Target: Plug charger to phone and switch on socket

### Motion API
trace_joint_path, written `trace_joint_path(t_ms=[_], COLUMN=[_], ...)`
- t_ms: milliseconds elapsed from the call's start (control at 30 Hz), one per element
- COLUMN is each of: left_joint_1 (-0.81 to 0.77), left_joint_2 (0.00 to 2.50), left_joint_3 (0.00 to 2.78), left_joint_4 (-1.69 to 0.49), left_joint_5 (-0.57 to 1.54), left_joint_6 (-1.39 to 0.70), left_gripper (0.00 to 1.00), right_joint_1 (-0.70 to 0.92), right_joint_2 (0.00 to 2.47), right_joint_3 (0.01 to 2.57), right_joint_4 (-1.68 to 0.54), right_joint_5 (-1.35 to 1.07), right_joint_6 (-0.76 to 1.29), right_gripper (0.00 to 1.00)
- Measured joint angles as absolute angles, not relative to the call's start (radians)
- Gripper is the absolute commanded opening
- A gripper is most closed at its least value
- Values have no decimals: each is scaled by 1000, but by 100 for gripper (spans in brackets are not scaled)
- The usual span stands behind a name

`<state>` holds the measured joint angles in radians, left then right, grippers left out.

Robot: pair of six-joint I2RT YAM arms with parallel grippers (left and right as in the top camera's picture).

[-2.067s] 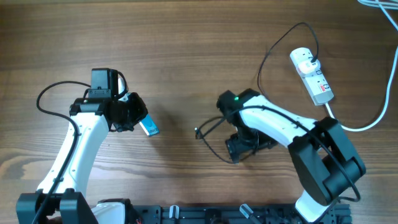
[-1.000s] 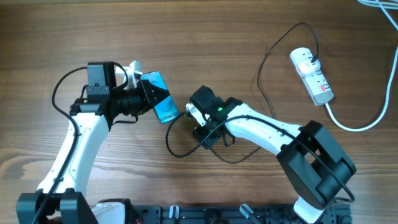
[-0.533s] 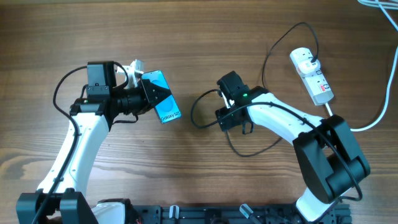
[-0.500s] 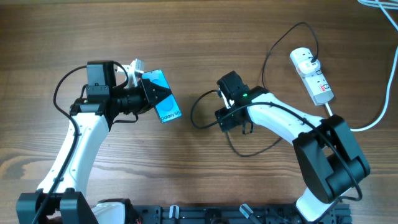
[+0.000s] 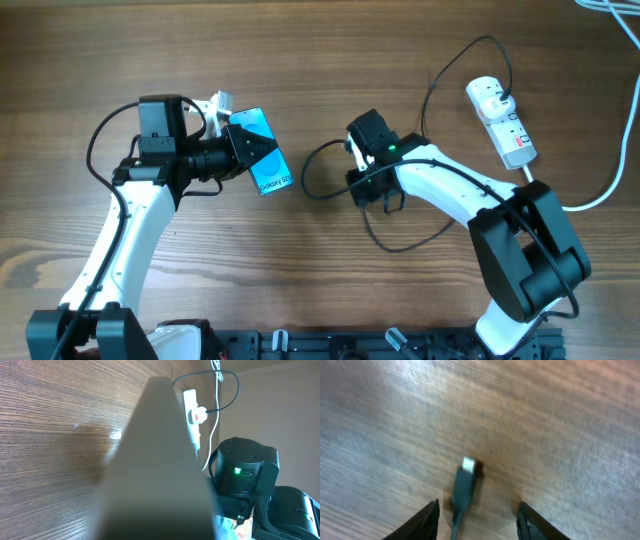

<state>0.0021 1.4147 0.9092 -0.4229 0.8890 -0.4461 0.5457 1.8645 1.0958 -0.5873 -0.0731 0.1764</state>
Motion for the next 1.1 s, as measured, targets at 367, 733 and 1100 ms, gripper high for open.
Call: trace_joint_path(t_ms=[367,733,1100], left_joint_1=[2,2,2], left_joint_2=[1415,1415,1415], left_joint_3=[909,909,909], left_joint_4=[-421,-422,-421], left_joint_5=[889,889,889], left_joint_6=[-446,-446,-446], left_gripper=[4,4,4], right_joint_1=[554,555,565], right_joint_2=[1855,1839,1839], right_joint_3=[1045,1034,1044], right_joint_4=[-466,-531,-554], right_joint_5=[-63,-67,10], right_joint_6=[159,161,179], right_gripper=[26,24,4])
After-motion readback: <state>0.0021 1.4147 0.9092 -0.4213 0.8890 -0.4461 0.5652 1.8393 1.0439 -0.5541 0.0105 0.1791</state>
